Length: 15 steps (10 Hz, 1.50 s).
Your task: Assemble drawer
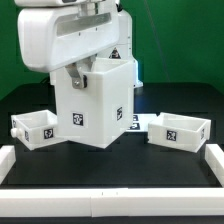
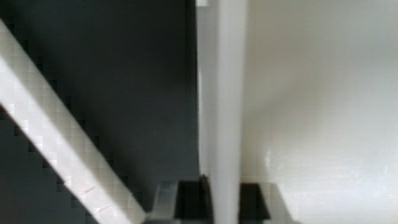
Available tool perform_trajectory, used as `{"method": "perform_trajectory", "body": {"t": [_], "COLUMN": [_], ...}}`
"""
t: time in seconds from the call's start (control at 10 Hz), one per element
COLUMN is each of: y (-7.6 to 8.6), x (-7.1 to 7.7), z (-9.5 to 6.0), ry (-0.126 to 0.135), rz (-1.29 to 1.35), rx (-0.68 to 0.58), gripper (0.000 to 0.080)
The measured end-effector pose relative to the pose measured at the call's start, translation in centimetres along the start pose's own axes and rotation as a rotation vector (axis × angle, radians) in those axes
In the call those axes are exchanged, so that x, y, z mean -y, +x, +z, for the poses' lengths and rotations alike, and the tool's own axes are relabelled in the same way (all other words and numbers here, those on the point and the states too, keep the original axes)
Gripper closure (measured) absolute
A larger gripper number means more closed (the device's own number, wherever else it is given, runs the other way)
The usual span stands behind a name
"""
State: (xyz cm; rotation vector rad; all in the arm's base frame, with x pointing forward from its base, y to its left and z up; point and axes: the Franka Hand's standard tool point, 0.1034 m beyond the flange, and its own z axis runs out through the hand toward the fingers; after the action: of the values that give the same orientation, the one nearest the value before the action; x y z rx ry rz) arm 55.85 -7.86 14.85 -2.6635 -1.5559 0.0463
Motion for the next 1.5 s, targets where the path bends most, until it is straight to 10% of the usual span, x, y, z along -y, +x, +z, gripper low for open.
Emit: {"method": "perform_trajectory", "body": {"t": [0.4,0.7,1.3,1.5], "y": [0.2,5.8,6.8,10.0], "x": [-0.1,-3.7,-4.5,-4.4], "z": [0.3,-0.1,0.3,0.2], "ry": [0.008,0.048,0.036,-0.026], "rz": [-0.055,-0.245,-0.27,-0.344], "rx": [0.003,-0.006,-0.007,-0.041], "gripper": [0.0765,0.0765,0.0765,0.0765]}}
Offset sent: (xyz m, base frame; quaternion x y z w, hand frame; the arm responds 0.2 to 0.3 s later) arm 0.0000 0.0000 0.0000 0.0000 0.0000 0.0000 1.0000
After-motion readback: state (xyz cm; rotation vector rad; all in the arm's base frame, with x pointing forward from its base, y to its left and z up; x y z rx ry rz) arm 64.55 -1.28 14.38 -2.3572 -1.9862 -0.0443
